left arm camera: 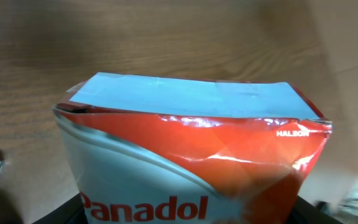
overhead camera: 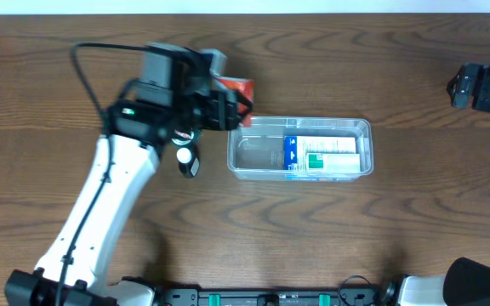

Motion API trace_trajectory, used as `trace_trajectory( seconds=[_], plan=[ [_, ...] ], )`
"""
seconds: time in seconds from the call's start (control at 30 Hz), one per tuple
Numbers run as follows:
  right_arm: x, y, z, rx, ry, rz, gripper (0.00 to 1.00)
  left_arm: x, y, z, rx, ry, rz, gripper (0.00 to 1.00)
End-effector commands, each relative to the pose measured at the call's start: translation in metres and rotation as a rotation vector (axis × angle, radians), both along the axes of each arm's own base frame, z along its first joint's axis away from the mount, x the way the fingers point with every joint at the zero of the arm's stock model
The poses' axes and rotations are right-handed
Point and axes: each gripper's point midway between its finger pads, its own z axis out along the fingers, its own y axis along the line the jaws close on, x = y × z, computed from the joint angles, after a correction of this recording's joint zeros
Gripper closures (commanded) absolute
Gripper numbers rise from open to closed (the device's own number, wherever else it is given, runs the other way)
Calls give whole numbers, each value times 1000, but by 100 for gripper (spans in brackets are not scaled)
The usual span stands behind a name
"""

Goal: Pack container
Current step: 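Grasp red Panadol box with left gripper and lift it, then carry red Panadol box over container with left gripper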

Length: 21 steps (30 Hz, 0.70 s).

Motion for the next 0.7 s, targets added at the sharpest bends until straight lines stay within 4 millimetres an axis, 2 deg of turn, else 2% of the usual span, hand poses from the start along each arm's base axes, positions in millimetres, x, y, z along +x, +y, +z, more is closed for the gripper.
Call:
trace_trajectory(
  seconds=[0.0, 0.13, 0.33, 0.57, 0.67],
  plan=[
    [0, -3, -1, 10, 2, -18, 1, 14, 4, -12, 164, -31, 168, 32],
    [0, -3, -1, 10, 2, -19, 1, 10, -13, -28, 240, -25, 219, 32],
    [0, -3, -1, 10, 2, -19, 1, 5, -48, -63, 275, 22, 174, 32],
    [0, -3, -1, 10, 2, -19, 1, 2, -59, -116, 332, 146, 177, 32],
    [0, -3, -1, 10, 2, -19, 1, 0, -62, -127, 336, 177, 172, 32]
  ],
)
